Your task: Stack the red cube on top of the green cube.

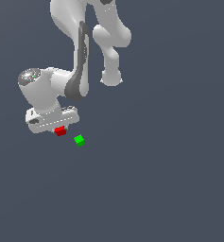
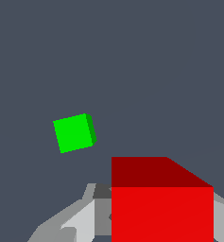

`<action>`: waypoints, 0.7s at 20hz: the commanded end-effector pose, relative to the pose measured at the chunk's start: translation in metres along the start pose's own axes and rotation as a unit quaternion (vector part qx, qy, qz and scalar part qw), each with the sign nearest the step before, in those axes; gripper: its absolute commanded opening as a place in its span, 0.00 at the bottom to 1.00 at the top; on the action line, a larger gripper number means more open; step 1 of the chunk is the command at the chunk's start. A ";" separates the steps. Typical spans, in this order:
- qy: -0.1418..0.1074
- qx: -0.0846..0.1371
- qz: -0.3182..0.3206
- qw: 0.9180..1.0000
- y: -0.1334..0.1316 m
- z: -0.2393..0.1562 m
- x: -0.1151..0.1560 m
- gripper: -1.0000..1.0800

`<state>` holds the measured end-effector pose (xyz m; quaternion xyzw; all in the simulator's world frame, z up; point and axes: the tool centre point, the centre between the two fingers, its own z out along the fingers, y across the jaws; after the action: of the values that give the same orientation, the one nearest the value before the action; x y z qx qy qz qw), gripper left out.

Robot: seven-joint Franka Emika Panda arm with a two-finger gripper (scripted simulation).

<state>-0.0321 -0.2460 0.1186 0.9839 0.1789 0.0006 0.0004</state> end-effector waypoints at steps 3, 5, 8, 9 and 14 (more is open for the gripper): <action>0.000 0.000 0.000 1.000 -0.005 0.004 0.002 0.00; 0.000 0.000 0.000 1.000 -0.011 0.009 0.004 0.00; 0.000 0.000 0.000 1.000 -0.026 0.021 0.011 0.00; 0.000 0.000 0.000 1.000 -0.032 0.026 0.013 0.00; 0.000 0.001 0.000 1.000 -0.058 0.049 0.026 0.00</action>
<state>-0.0293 -0.1903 0.0754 0.9838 0.1794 -0.0004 -0.0005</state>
